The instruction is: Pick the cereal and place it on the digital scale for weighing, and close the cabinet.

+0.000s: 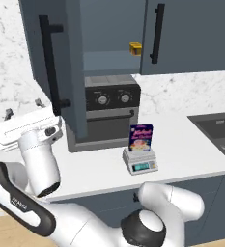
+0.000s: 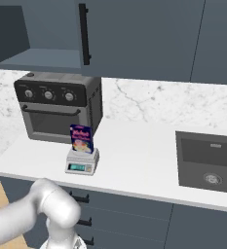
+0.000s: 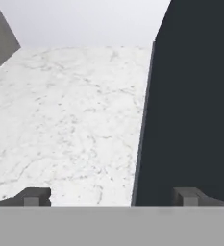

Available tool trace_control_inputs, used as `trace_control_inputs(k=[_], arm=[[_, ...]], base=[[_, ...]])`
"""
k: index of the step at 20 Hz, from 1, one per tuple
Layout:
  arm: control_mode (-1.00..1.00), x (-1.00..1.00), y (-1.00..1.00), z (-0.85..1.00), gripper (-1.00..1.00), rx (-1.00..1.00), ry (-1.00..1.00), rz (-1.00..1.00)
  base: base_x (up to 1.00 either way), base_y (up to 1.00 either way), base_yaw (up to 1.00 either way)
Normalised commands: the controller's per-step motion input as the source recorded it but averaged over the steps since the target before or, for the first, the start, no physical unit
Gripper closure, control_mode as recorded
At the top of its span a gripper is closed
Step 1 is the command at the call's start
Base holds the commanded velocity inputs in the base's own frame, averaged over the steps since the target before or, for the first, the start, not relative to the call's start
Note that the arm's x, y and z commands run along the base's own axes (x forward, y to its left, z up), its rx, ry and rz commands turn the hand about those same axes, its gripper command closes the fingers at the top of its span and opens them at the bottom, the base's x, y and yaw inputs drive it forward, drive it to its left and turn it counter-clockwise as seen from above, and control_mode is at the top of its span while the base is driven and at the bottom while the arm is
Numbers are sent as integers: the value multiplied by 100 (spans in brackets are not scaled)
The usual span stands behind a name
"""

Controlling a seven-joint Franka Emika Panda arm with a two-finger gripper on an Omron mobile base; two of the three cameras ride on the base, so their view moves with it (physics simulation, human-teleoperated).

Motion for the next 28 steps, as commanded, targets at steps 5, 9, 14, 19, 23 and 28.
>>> trace_control_inputs(k=[5,9,14,19,23,28], arm=[[-100,35,-100,21,-100,58,36,8],[-100,54,-100,27,-100,41,35,2],[-100,48,-99,45,-100,18,17,-6],[-100,58,-79,29,-100,2,-2,-30],[-100,73,-56,12,-100,0,-15,-46],[-100,72,-40,1,-100,0,-21,-48]], base=[[0,0,0],[0,0,0],[0,0,0],[0,0,0],[0,0,0],[0,0,0]])
